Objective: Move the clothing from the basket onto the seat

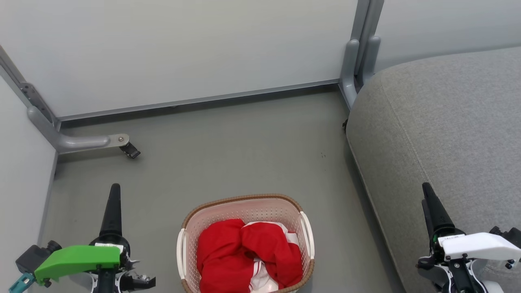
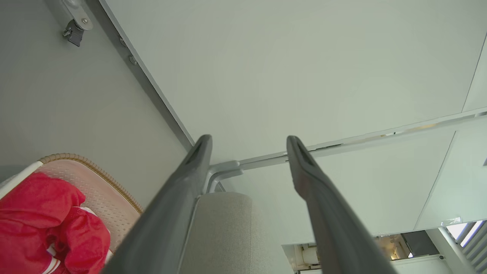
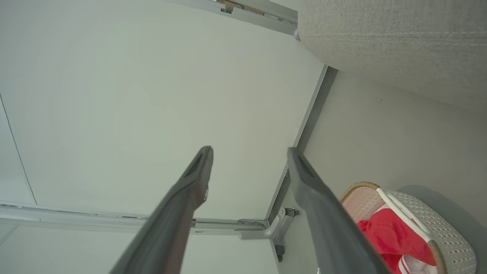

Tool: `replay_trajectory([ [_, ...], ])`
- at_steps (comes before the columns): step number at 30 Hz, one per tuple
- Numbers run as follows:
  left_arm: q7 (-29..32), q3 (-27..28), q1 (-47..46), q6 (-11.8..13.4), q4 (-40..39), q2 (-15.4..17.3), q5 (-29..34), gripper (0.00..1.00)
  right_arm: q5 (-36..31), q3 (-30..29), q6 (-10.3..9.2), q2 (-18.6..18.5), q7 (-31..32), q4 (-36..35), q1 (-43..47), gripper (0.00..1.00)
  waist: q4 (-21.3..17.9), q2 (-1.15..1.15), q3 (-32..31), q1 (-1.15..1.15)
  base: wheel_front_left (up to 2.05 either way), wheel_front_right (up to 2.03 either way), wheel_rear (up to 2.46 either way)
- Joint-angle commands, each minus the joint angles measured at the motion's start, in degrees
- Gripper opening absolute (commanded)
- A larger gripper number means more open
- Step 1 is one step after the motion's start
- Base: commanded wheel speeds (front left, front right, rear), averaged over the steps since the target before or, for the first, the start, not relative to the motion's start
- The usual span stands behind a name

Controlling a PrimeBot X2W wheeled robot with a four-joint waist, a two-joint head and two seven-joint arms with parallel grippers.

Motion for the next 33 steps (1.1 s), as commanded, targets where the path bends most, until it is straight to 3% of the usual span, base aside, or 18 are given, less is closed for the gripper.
replay_trajectory([
  [1, -0.6, -0.4, -0.9, 0.0, -1.4, 0.3, 2.7, 1.0, -2.2, 0.3, 0.02, -0.5, -0.7, -1.4, -0.3, 1.0, 0.0, 0.0, 0.0, 0.0, 0.0, 0.0, 0.0],
  [33, -7.1, -8.7, -1.0, 3.1, -1.9, 0.7, 41.4, 1.0, -36.8, 4.3, 0.03, -0.8, -7.2, -4.0, 1.0, 1.0, 1.0, 0.0, 0.1, 0.0, 0.0, 0.0, 0.0],
])
